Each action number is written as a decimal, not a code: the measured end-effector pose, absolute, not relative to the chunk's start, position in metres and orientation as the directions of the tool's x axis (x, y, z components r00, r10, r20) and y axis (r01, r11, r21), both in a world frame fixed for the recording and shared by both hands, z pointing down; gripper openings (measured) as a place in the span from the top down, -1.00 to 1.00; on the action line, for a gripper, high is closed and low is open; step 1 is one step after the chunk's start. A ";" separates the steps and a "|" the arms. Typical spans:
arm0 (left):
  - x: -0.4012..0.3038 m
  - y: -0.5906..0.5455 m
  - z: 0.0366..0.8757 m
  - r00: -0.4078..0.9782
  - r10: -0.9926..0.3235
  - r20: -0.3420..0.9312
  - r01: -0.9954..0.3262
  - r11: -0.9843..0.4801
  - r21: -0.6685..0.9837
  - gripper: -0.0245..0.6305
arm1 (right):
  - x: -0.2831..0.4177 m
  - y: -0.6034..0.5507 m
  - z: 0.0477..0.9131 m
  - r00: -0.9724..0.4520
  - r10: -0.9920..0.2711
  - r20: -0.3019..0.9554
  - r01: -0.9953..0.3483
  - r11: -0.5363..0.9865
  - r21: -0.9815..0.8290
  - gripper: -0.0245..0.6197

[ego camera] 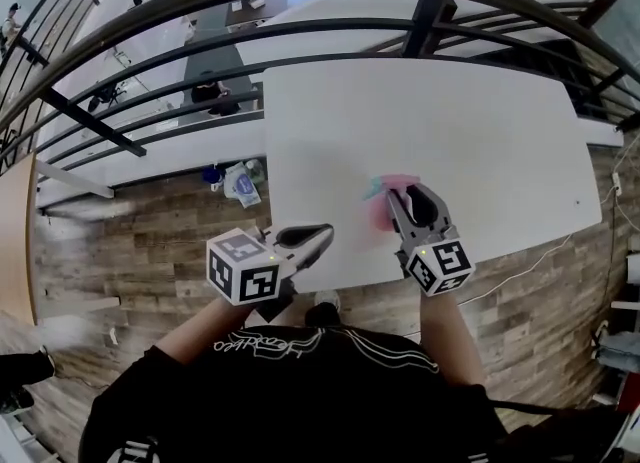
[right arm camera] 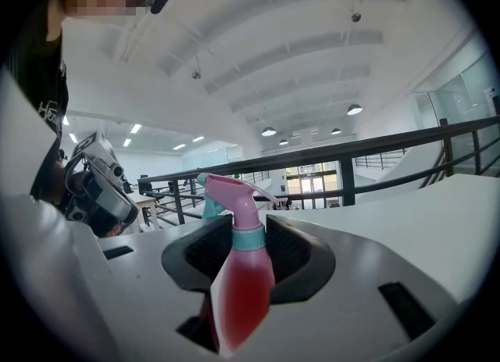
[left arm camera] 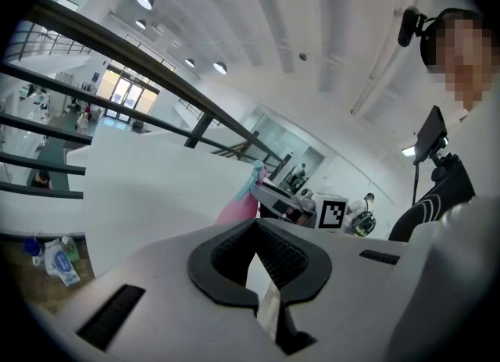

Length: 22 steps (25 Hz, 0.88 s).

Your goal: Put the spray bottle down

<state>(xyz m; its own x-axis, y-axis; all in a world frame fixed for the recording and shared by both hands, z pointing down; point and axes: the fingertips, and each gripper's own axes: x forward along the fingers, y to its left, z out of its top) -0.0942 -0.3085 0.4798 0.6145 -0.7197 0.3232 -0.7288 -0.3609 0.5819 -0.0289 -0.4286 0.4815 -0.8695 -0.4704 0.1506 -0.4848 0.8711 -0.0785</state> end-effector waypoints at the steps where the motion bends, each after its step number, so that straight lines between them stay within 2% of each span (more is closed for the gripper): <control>1: -0.095 -0.310 0.481 0.614 -0.720 0.323 -0.728 -0.359 0.585 0.91 | -0.029 -0.428 0.481 -0.873 -0.467 0.141 -0.481 0.873 -0.079 0.51; 6: -0.096 -0.313 0.489 0.617 -0.720 0.317 -0.724 -0.362 0.587 0.91 | -0.028 -0.419 0.485 -0.876 -0.466 0.128 -0.475 0.879 -0.048 0.51; 12: -0.097 -0.315 0.486 0.639 -0.703 0.312 -0.709 -0.380 0.594 0.91 | -0.023 -0.410 0.491 -0.853 -0.492 0.175 -0.503 0.864 -0.022 0.51; 22: -0.084 -0.300 0.486 0.665 -0.679 0.312 -0.695 -0.408 0.592 0.91 | 0.007 -0.405 0.486 -0.777 -0.596 0.203 -0.604 0.796 0.025 0.43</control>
<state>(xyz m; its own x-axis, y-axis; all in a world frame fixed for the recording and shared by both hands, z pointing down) -0.0840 -0.3002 0.4863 0.6648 -0.6789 0.3118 -0.6946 -0.4082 0.5924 0.0069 -0.4051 0.4861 -0.7769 -0.5960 0.2029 -0.6044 0.7963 0.0247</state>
